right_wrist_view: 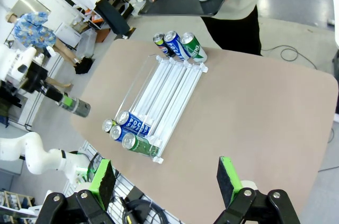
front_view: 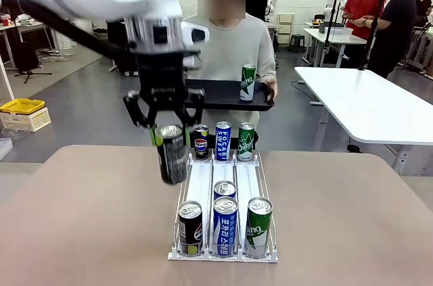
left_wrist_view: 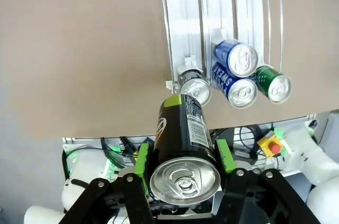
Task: Retrieve and hand over the desired beverage to the person.
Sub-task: Pick up another can of the same type that the person held from the Automatic Can Dispenser, then place the picked can on the Handle tray extended by the person.
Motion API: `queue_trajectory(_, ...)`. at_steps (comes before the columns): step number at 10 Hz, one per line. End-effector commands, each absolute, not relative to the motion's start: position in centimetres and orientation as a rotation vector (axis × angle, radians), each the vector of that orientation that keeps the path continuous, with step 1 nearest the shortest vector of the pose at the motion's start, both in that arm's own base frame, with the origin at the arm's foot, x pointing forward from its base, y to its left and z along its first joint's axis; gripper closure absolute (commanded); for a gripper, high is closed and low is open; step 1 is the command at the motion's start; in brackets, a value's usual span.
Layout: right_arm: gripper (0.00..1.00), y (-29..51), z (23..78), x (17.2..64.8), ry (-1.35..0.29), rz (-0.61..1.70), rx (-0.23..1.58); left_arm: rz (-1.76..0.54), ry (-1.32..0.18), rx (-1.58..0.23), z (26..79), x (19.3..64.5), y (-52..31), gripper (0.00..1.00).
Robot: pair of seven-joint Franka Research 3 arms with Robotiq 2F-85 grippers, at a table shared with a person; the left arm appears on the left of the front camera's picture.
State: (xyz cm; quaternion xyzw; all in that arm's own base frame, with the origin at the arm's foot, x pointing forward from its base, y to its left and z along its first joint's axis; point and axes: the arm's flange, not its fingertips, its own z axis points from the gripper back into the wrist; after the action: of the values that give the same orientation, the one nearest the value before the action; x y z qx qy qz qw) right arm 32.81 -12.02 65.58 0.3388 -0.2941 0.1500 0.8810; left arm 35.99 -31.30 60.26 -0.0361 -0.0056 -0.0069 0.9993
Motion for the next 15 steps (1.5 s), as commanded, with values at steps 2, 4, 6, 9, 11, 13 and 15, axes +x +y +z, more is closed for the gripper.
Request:
queue_trajectory(2, 0.00, -12.0, 65.6, 32.9, -0.606, 0.313, 0.713, 0.049, -0.031, -0.039, 65.3, 39.1, -31.3, 0.85)
queue_trajectory(4, 0.00, -12.0, 65.6, 32.9, -0.606, 0.313, 0.713, 0.090, -0.002, -0.026, 66.4, 41.2, -30.9, 0.85)
queue_trajectory(6, 0.00, -12.0, 65.6, 32.9, -0.606, 0.313, 0.713, 0.097, -0.004, -0.019, 66.6, 42.1, -30.0, 0.85)
queue_trajectory(9, 0.00, -12.0, 65.6, 32.9, -0.606, 0.313, 0.713, 0.079, -0.011, -0.042, 65.7, 41.1, -30.0, 0.85)
queue_trajectory(11, 0.00, -12.0, 65.6, 32.9, -0.606, 0.313, 0.713, 0.079, -0.011, -0.042, 65.7, 41.1, -30.0, 0.85)
queue_trajectory(13, 0.00, -12.0, 65.6, 32.9, -0.606, 0.313, 0.713, 0.079, -0.011, -0.042, 65.7, 41.1, -30.0, 0.85)
queue_trajectory(15, 0.00, -12.0, 65.6, 32.9, -0.606, 0.313, 0.713, 0.079, -0.011, -0.042, 65.7, 41.1, -30.0, 0.85)
